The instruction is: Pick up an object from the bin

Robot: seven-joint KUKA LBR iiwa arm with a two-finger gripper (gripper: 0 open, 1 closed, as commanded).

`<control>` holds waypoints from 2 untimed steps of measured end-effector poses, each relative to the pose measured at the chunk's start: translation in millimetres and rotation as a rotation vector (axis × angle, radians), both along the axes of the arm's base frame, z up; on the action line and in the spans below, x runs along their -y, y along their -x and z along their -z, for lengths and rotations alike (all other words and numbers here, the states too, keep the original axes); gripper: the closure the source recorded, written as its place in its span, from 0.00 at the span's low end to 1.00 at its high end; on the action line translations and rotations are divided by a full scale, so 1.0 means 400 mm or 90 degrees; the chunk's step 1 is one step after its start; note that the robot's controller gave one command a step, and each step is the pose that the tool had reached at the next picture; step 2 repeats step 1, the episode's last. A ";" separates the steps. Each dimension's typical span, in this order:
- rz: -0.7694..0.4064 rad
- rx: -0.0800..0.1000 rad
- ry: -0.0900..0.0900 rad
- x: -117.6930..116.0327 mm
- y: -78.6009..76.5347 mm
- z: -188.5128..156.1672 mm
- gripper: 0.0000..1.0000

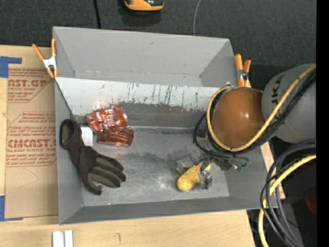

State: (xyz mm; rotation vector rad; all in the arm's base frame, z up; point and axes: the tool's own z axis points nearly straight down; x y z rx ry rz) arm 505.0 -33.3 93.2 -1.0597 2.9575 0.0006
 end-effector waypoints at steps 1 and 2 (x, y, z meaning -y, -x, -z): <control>-0.004 -0.005 -0.001 -0.001 0.017 -0.103 1.00; -0.004 -0.005 -0.001 -0.001 0.017 -0.103 1.00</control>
Offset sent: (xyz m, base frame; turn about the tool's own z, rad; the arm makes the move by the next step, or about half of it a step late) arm 0.0011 -0.0005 0.1404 -0.0473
